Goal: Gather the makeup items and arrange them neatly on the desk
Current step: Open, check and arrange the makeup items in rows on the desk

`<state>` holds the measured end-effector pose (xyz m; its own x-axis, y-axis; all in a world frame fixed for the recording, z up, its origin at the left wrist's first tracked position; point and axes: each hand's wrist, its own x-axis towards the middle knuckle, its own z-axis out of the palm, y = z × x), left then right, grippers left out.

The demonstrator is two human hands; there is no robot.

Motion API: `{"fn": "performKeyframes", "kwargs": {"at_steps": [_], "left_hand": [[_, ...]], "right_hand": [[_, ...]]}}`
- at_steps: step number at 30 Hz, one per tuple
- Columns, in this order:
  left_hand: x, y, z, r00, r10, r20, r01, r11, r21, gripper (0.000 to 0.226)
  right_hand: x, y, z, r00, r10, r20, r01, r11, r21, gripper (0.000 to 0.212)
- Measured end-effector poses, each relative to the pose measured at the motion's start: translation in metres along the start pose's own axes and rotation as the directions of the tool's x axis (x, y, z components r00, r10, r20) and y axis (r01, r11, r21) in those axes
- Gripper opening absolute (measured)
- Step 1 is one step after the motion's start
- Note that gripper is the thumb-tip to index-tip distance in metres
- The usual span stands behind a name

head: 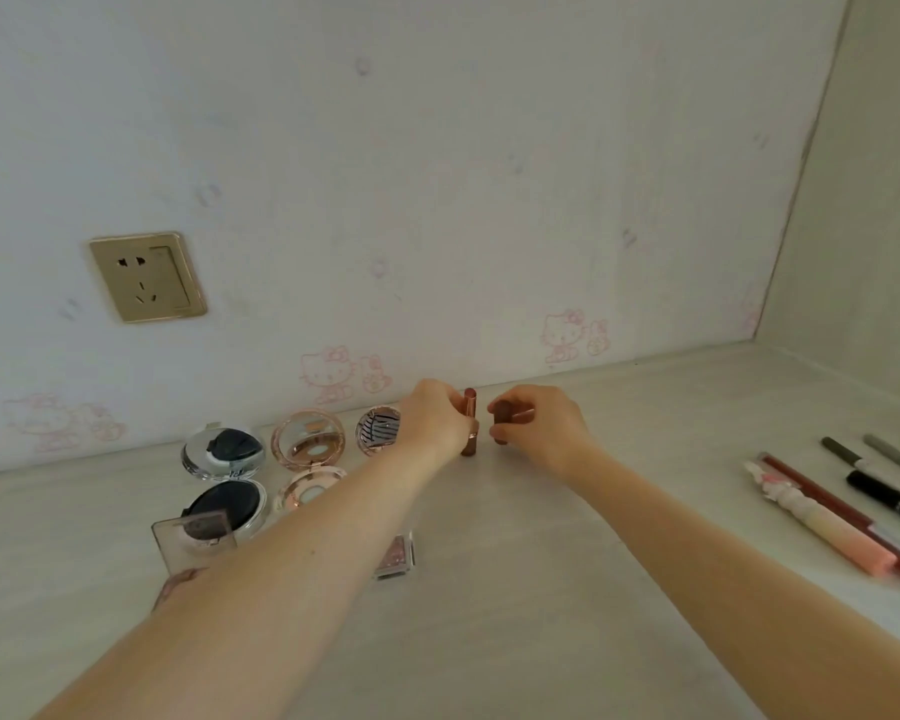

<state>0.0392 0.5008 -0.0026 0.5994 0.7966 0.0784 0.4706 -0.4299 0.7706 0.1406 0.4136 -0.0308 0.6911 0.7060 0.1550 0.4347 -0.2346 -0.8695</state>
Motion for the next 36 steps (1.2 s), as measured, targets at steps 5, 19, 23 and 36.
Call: {"fn": "performKeyframes", "kwargs": {"at_steps": [5, 19, 23, 36], "left_hand": [[0.004, -0.005, 0.001, 1.000, -0.016, -0.024, 0.016, 1.000, -0.013, 0.006], [0.008, -0.014, 0.002, 0.998, 0.010, -0.063, -0.009, 1.000, 0.008, 0.014], [0.008, -0.013, 0.002, 0.999, 0.006, -0.050, -0.005, 0.999, 0.035, 0.021], [-0.003, -0.017, -0.009, 0.995, 0.021, -0.095, -0.023, 1.000, -0.021, 0.050]], "right_hand": [[0.001, 0.002, 0.005, 1.000, -0.005, 0.010, 0.006, 0.998, -0.065, 0.021], [0.014, 0.001, 0.022, 0.998, -0.057, 0.033, 0.062, 0.979, -0.196, 0.020], [0.014, 0.006, 0.024, 0.999, -0.043, 0.020, 0.045, 0.988, -0.146, 0.028], [-0.005, 0.010, 0.002, 0.999, -0.046, 0.010, 0.047, 0.964, -0.261, 0.039]]}}
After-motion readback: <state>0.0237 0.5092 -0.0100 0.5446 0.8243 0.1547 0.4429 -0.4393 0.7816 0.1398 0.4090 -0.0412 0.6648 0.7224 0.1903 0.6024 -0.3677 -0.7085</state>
